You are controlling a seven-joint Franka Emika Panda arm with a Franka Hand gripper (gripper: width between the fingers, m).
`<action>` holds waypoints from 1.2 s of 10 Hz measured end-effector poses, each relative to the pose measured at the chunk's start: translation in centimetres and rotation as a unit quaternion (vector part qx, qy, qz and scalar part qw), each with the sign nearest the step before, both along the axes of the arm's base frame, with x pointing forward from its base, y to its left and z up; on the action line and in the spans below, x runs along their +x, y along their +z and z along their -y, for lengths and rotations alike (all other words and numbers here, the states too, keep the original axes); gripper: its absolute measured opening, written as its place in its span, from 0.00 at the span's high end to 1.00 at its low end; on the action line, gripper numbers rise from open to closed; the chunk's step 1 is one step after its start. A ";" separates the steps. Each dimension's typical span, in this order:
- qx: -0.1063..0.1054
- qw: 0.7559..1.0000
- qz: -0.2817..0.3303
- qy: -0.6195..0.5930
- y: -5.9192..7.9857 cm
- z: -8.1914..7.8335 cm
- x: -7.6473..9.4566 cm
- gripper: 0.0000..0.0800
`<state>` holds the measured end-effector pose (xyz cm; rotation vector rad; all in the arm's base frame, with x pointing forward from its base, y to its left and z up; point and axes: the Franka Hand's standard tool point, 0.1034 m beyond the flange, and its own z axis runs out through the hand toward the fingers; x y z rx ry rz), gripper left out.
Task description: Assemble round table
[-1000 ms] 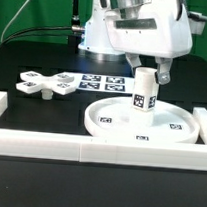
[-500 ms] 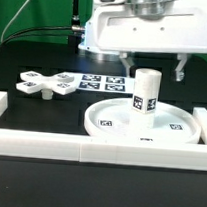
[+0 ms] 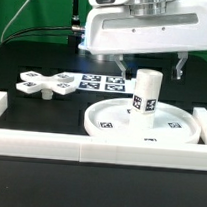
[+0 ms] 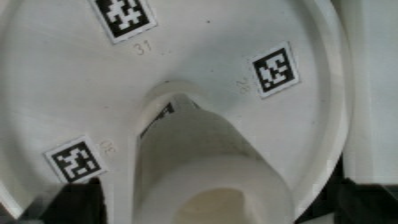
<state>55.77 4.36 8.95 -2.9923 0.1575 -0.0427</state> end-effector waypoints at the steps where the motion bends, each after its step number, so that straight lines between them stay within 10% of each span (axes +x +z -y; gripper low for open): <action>1: -0.013 0.998 0.009 0.067 0.1 0.0 0.2 0.19; 7: -0.036 0.954 0.035 0.295 0.1 0.1 0.4 0.19; 12: -0.056 0.859 0.048 0.507 -1.0 0.3 0.2 0.19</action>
Offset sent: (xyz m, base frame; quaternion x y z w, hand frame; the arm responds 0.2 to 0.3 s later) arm 0.0067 0.0040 0.0003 -0.0293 -0.0087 -0.2496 0.9679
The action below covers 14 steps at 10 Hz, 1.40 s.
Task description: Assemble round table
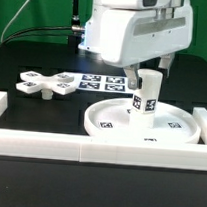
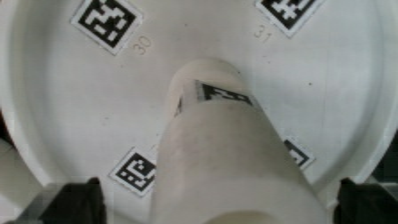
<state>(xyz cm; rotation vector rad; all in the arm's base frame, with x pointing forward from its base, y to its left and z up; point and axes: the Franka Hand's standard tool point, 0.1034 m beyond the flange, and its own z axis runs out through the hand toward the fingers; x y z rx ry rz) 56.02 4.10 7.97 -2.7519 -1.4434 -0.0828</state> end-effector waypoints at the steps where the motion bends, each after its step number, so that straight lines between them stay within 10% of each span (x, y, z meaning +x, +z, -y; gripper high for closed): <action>1: -0.006 0.999 0.002 0.033 0.1 -0.1 0.1 0.19; 13: -0.039 0.936 -0.008 0.349 -0.5 0.5 -0.6 0.19; 14: -0.039 0.937 -0.008 0.347 -0.5 0.6 -0.6 0.30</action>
Offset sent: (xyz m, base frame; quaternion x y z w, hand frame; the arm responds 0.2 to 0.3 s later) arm 0.0054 0.0121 -0.0023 0.0011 -0.0141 -0.2443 0.9696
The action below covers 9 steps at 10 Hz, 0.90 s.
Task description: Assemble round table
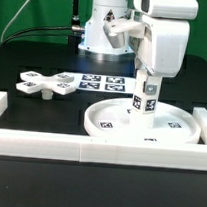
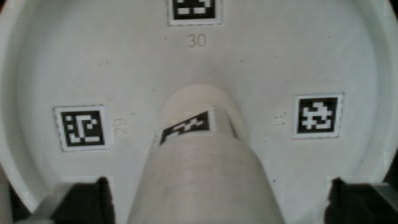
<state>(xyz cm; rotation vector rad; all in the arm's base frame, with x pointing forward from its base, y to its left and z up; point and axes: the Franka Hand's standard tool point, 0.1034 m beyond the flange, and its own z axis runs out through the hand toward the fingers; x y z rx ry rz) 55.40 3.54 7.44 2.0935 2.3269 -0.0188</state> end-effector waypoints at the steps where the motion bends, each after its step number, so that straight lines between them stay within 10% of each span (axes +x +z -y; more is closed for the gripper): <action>1: 0.000 1.000 0.000 0.000 0.0 0.0 0.0 0.47; 9: 0.001 0.995 0.001 -0.105 0.0 0.0 0.0 0.49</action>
Offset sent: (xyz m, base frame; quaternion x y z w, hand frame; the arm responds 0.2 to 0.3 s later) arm 0.0000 0.0000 0.0000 0.0000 0.0000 0.0000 1.0000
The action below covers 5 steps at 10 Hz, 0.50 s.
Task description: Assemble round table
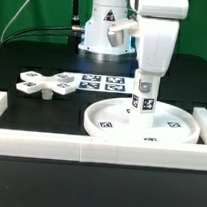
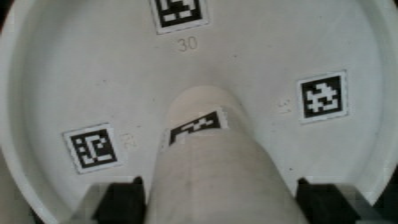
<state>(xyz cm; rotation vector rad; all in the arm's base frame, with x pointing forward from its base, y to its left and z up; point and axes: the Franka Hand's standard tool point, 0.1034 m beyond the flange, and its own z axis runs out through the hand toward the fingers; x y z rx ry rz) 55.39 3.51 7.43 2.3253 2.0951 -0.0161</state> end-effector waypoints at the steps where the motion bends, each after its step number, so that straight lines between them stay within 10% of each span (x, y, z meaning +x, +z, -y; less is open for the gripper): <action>1: 0.000 1.000 0.000 -0.016 0.0 0.0 0.0 0.49; 5: 0.006 0.976 0.002 -0.217 -0.1 0.1 0.0 0.49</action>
Offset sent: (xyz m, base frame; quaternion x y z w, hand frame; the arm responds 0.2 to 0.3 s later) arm -0.0063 -0.0106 -0.0128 0.0226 -0.0257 0.3227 0.9459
